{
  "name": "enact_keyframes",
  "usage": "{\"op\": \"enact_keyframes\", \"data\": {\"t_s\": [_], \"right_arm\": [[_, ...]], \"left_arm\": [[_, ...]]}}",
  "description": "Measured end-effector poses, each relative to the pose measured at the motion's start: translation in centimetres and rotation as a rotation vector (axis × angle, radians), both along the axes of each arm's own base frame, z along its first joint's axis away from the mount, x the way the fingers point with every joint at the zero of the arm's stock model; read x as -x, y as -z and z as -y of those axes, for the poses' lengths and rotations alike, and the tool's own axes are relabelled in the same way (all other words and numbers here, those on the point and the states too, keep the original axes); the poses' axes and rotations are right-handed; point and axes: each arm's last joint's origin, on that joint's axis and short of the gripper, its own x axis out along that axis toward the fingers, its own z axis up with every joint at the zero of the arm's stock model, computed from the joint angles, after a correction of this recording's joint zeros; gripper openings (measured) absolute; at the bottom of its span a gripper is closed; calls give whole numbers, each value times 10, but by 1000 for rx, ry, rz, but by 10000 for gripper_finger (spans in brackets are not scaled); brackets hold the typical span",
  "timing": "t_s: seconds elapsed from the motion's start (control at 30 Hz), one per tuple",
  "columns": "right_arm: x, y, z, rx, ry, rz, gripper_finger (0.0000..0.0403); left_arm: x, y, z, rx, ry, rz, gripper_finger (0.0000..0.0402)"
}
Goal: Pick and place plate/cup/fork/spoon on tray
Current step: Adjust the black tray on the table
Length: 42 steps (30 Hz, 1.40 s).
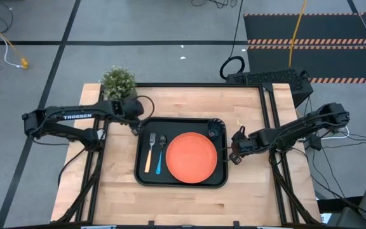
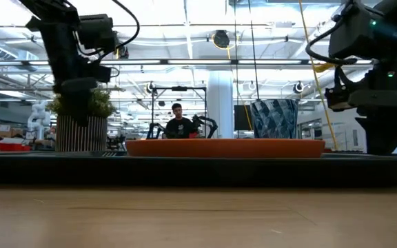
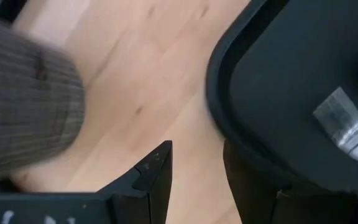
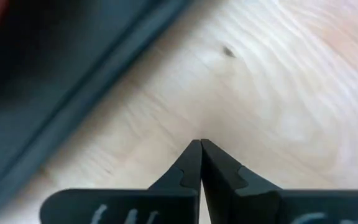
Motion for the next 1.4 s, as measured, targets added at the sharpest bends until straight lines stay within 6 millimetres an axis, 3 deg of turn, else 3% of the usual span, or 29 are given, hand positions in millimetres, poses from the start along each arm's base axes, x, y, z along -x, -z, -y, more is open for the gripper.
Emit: {"op": "enact_keyframes", "data": {"t_s": [0.17,0.33,0.63,0.77,0.93,1.4], "right_arm": [[9,-3,3,26,6,-47,0],[19,-9,5,33,34,-65,0],[34,-21,8,31,81,-57,0],[35,-24,9,22,87,-25,0],[34,-25,9,39,95,-4,0],[24,-23,7,27,72,49,0]], "left_arm": [[8,3,12,35,-67,-94,147],[14,12,29,196,-88,-197,147],[15,58,65,431,41,-390,147],[8,66,74,438,86,-366,147],[-8,66,88,469,173,-214,147],[-10,66,98,452,155,-196,147]]}}
